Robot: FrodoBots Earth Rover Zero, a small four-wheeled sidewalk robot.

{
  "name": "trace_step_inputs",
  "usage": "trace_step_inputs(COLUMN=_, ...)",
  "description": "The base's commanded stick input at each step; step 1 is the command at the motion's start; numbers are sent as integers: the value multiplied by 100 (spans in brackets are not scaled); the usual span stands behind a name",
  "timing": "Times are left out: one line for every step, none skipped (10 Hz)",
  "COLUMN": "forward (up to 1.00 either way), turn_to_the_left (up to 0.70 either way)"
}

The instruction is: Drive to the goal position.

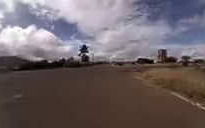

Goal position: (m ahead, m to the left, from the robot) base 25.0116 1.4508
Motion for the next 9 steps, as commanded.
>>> trace_step_inputs(forward=70, turn_to_the_left=-35)
trace_step_inputs(forward=70, turn_to_the_left=-35)
trace_step_inputs(forward=70, turn_to_the_left=-35)
trace_step_inputs(forward=70, turn_to_the_left=-35)
trace_step_inputs(forward=70, turn_to_the_left=-23)
trace_step_inputs(forward=70, turn_to_the_left=-4)
trace_step_inputs(forward=70, turn_to_the_left=0)
trace_step_inputs(forward=70, turn_to_the_left=0)
trace_step_inputs(forward=70, turn_to_the_left=0)
